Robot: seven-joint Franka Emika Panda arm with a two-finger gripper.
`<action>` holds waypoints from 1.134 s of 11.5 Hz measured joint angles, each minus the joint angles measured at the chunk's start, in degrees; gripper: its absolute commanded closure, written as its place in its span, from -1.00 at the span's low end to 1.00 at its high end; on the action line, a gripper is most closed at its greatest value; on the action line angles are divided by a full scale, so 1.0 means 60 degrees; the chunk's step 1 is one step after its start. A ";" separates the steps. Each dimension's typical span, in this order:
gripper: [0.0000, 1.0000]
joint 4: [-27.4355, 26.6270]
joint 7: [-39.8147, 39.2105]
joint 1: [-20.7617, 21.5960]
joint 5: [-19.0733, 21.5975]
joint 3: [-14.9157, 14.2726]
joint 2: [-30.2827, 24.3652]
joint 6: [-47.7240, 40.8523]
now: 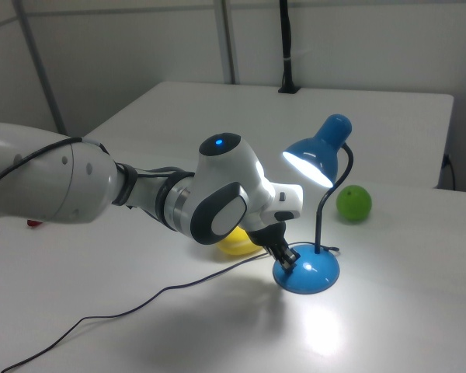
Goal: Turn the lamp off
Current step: 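Press the lamp base switch down with the closed gripper tips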
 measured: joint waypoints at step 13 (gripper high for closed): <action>1.00 -0.0005 0.0000 0.0000 -0.0027 0.0000 0.0050 -0.0028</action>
